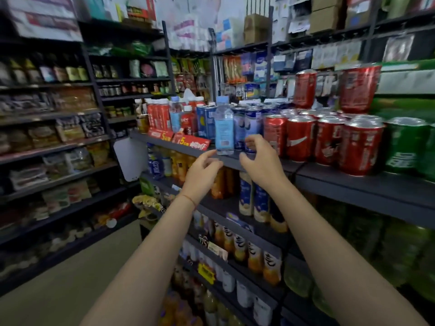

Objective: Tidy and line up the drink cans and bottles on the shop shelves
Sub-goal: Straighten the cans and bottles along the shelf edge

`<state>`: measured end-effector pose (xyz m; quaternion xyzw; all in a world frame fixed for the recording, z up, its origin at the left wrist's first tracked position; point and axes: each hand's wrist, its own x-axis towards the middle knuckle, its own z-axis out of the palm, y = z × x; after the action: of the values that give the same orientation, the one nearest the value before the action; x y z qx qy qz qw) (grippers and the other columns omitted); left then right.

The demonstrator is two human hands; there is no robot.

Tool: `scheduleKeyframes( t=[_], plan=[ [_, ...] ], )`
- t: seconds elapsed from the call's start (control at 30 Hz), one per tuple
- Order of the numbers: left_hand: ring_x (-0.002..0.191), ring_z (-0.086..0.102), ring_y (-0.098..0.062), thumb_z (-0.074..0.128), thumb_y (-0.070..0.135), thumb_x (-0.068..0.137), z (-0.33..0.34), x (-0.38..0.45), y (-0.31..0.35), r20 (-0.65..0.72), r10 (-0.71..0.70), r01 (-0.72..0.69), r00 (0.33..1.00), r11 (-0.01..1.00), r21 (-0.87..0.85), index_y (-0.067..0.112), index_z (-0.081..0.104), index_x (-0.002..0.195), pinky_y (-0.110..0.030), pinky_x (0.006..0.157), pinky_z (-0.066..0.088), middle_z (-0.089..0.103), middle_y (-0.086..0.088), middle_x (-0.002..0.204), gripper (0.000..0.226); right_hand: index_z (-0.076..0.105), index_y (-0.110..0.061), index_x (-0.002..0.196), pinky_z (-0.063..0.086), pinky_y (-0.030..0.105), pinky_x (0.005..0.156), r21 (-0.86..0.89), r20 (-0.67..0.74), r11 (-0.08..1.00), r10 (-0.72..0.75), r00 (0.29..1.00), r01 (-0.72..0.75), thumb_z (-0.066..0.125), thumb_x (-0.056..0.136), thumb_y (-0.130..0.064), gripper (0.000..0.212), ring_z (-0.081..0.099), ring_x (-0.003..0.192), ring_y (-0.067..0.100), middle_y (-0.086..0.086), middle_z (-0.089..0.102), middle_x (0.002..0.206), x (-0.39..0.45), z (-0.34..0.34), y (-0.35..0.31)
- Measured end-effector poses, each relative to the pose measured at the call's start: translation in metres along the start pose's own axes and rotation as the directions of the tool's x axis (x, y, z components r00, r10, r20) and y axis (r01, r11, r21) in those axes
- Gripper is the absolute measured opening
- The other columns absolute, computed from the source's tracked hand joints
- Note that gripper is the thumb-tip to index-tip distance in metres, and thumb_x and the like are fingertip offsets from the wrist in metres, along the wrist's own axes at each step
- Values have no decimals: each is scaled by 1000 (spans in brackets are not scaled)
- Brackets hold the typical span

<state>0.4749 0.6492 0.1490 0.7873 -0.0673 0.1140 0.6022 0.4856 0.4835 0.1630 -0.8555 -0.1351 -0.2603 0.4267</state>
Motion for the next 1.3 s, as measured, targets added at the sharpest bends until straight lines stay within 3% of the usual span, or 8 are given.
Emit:
scheduleKeyframes(
  t=[0.13,0.27,0.4,0.63,0.87,1.03,1.13,1.3],
  plan=[
    [122,48,-9,55,24,97,-31,58,-30,8,103,-102,995,980,169,23,43,144,-26,95,41,51,8,132,49,37,-12,138,51,43,94,-68,-46,994,83,995,-86,66,91,-29,58,50,123,26,8,47,134,63,62,1],
    [143,30,-23,59,20,89,-38,114,-64,154,397,-393,905,640,660,17,40,146,-40,115,31,37,-5,153,60,33,-5,136,48,43,85,-204,-207,948,204,957,-246,67,86,-51,76,53,120,36,15,48,132,101,102,0],
    [144,28,-26,57,30,86,-37,139,-96,350,429,-527,833,421,738,22,39,147,-43,107,31,36,-4,154,64,36,-6,130,44,39,74,-224,-372,906,261,891,-359,68,82,-58,77,57,113,35,13,50,128,120,121,0],
    [120,49,-27,51,30,75,-38,157,-114,298,572,-610,764,490,623,24,58,130,-42,91,39,58,0,128,56,49,-21,108,57,40,78,95,-542,982,190,818,-165,77,78,-34,43,63,92,19,8,60,107,110,134,2],
    [145,27,-20,53,22,91,-41,146,-110,318,467,-564,825,704,431,23,48,143,-39,114,22,41,0,152,52,58,-18,111,60,32,66,505,-382,840,423,822,-197,71,88,-13,27,71,82,13,3,68,100,55,115,-42],
    [112,62,-12,47,17,101,-30,64,-60,364,145,41,920,888,-458,20,68,115,-15,87,49,68,4,115,25,57,-8,125,58,42,65,764,-93,562,582,808,-316,74,80,-31,54,69,79,31,19,68,103,-14,75,-43],
    [106,64,-29,51,33,99,14,0,-39,623,42,406,781,724,-557,12,66,121,-41,90,51,68,-11,115,34,50,-1,134,55,38,63,824,-23,457,616,787,-334,79,66,-40,84,68,72,29,18,67,95,-66,38,-36],
    [113,64,-32,61,37,91,119,-115,9,707,101,454,700,701,-550,7,61,128,-49,100,50,66,-19,124,47,51,2,131,56,39,69,831,-130,489,636,761,-267,79,74,-37,74,69,84,28,17,65,101,-177,-74,-14]
  ],
)
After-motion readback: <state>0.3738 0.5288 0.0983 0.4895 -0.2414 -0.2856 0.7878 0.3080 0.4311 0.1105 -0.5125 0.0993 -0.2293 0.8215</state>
